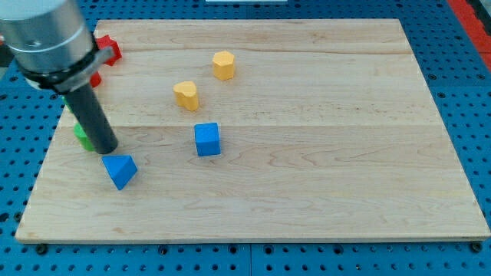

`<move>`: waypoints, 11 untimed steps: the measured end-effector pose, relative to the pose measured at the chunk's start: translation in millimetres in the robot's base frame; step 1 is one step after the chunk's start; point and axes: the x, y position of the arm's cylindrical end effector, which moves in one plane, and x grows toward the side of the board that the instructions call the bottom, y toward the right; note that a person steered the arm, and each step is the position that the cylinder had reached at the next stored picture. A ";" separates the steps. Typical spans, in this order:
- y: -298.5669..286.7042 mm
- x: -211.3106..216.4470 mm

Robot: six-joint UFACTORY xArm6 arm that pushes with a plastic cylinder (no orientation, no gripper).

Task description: Keep the yellow blocks and blue block in a line

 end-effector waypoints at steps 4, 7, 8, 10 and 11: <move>113.3 -36.7; 201.8 -179.6; 140.7 -180.2; 191.4 -171.9; 272.0 -90.6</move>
